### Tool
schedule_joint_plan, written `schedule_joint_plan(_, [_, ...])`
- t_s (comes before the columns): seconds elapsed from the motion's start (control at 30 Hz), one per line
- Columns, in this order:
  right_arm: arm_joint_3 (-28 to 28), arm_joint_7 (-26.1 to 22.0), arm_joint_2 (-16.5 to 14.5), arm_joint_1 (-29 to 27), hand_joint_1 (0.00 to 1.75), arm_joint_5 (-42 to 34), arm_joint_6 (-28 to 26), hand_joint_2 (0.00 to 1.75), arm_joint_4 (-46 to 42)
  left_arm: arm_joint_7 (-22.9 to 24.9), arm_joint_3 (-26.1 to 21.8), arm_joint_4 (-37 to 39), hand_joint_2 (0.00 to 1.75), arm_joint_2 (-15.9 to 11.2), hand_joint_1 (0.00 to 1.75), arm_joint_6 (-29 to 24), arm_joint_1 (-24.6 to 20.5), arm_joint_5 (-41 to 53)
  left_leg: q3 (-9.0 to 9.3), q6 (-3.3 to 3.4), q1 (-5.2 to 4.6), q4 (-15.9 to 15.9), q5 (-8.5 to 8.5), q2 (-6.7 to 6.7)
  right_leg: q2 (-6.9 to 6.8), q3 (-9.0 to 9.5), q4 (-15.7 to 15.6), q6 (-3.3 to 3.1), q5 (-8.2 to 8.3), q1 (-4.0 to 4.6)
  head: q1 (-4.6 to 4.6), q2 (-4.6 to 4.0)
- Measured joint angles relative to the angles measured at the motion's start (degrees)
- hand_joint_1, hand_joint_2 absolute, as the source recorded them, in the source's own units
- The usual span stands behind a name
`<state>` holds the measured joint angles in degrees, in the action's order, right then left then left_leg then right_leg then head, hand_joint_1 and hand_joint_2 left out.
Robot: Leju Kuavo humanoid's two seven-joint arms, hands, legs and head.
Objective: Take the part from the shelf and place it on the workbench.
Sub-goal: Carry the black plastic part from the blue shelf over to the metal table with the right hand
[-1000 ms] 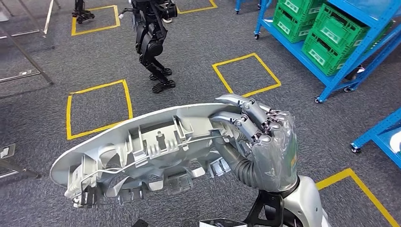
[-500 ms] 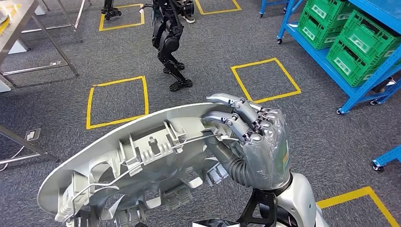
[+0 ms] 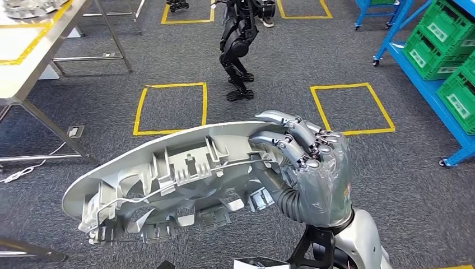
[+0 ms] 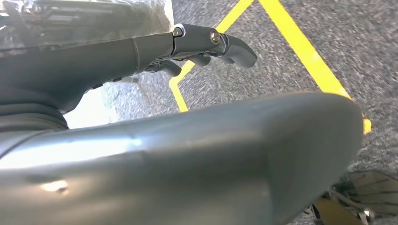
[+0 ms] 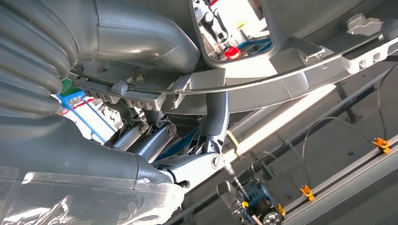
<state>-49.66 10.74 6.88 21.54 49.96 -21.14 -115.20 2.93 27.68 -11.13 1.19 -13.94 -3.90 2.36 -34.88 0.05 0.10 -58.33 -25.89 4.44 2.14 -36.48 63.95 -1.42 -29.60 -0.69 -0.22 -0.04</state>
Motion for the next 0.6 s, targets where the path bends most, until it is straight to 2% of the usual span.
schedule_joint_plan(0.03, [0.14, 0.1, 0.19, -0.08, 1.75, 0.03, -0.12, 1.75, -0.09, 0.12, 0.01, 0.0, 1.75, 0.11, 0.0, -0.17, -0.02, 0.22, -0.21, -0.26, 0.05, -0.18, -0.02, 0.56, 0.91, 1.04, -2.58, -0.11, 0.98, -0.01, 0.02, 0.0])
schedule_joint_plan(0.07, [0.3, 0.19, 0.37, -0.22, 1.75, 0.04, -0.27, 1.75, -0.2, 0.22, 0.03, 0.0, 1.75, 0.25, 0.0, -0.4, -0.01, 0.39, -0.44, -0.56, 0.16, -0.28, 0.0, 1.05, 1.54, 1.55, -3.93, -0.2, 1.28, 0.04, 0.02, 0.0])
schedule_joint_plan(0.13, [0.67, 0.36, 0.68, -0.54, 1.75, 0.05, -0.52, 1.75, -0.56, 0.31, 0.05, 0.0, 1.75, 0.46, 0.0, -0.79, 0.18, 0.57, -0.73, -1.25, 0.47, -0.21, 0.17, 1.94, 1.07, 1.65, -4.32, -0.46, 1.32, 0.19, -0.01, 0.0])
schedule_joint_plan(0.17, [0.81, 0.44, 0.78, -0.67, 1.75, 0.06, -0.59, 1.75, -0.74, 0.33, 0.07, 0.0, 1.75, 0.57, 0.0, -0.89, 0.31, 0.56, -0.81, -1.54, 0.52, -0.32, 0.06, 1.8, 0.56, 1.84, -4.58, -0.73, 1.43, 0.16, -0.02, 0.0])
schedule_joint_plan(0.23, [1.01, 0.54, 0.93, -0.91, 1.75, 0.08, -0.66, 1.75, -1.07, 0.36, 0.09, 0.0, 1.75, 0.75, 0.0, -0.93, 0.4, 0.54, -1.86, -2.14, 0.44, -2.82, -1.53, -0.22, -0.65, 2.48, -5.18, -1.31, 1.59, -0.03, -0.41, 0.0])
schedule_joint_plan(0.3, [1.1, 0.57, 1.05, -1.2, 1.75, 0.08, -0.64, 1.75, -1.23, 0.37, 0.1, 0.0, 1.75, 0.85, 0.0, -0.92, 0.23, 0.42, -4.9, -2.67, 0.56, -9.51, -4.79, -2.75, -1.99, 2.94, -5.38, -1.67, 1.47, 0.05, -0.96, 0.0])
schedule_joint_plan(0.33, [1.11, 0.55, 1.09, -1.28, 1.75, 0.04, -0.58, 1.75, -1.27, 0.37, 0.1, 0.0, 1.75, 0.87, 0.0, -0.92, 0.14, 0.25, -6.59, -2.88, 0.71, -13.04, -6.15, -3.25, -2.69, 3.02, -5.37, -1.74, 1.37, 0.12, -1.1, 0.0])
schedule_joint_plan(0.37, [1.08, 0.44, 1.09, -1.33, 1.75, -0.03, -0.46, 1.75, -1.27, 0.37, 0.09, 0.0, 1.75, 0.88, 0.0, -0.93, 0.12, -0.03, -7.67, -3.03, 0.84, -15.24, -6.7, -3.45, -3.36, 3.09, -5.37, -1.76, 1.26, 0.17, -1.17, 0.0])
schedule_joint_plan(0.4, [1.03, 0.24, 1.06, -1.32, 1.75, -0.13, -0.3, 1.75, -1.26, 0.37, 0.07, 0.0, 1.75, 0.89, 0.0, -0.95, 0.16, -0.4, -7.75, -3.13, 0.92, -15.42, -6.23, -3.54, -4.01, 3.18, -5.36, -1.7, 1.15, 0.18, -1.24, 0.0])
schedule_joint_plan(0.43, [0.97, -0.03, 0.99, -1.26, 1.75, -0.25, -0.12, 1.75, -1.23, 0.36, 0.04, 0.0, 1.75, 0.87, 0.0, -0.96, 0.21, -0.8, -6.61, -3.14, 0.97, -13.26, -4.76, -3.71, -4.6, 3.32, -5.36, -1.59, 1.02, 0.19, -1.3, 0.0])
schedule_joint_plan(0.5, [0.84, -0.66, 0.59, -1.04, 1.75, -0.5, 0.18, 1.75, -1.07, 0.31, -0.01, 0.0, 1.75, 0.82, 0.0, -0.94, 0.18, -1.44, -2.4, -2.98, 0.78, -5.48, -1.37, -5.31, -5.68, 3.72, -5.36, -1.23, 0.7, 0.28, -1.46, 0.0])
schedule_joint_plan(0.53, [0.79, -0.91, 0.37, -0.88, 1.75, -0.61, 0.25, 1.75, -0.99, 0.3, -0.02, 0.0, 1.75, 0.79, 0.0, -0.9, 0.07, -1.6, -0.68, -2.61, 0.55, -2.29, -0.4, -6.19, -6.16, 3.86, -5.33, -0.98, 0.53, 0.41, -1.52, 0.0])
schedule_joint_plan(0.57, [0.72, -1.15, 0.17, -0.73, 1.75, -0.73, 0.3, 1.75, -0.89, 0.31, -0.03, 0.0, 1.75, 0.78, 0.0, -0.83, -0.04, -1.68, 0.29, -2.19, 0.31, -0.46, -0.12, -6.86, -6.57, 3.94, -5.34, -0.69, 0.43, 0.54, -1.53, 0.0])
schedule_joint_plan(0.6, [0.66, -1.3, 0.05, -0.6, 1.75, -0.84, 0.32, 1.75, -0.78, 0.37, -0.03, 0.0, 1.75, 0.77, 0.0, -0.75, -0.08, -1.7, 0.45, -1.73, 0.02, 0.05, -0.33, -6.98, -7.01, 3.97, -5.38, -0.4, 0.37, 0.63, -1.47, 0.0])
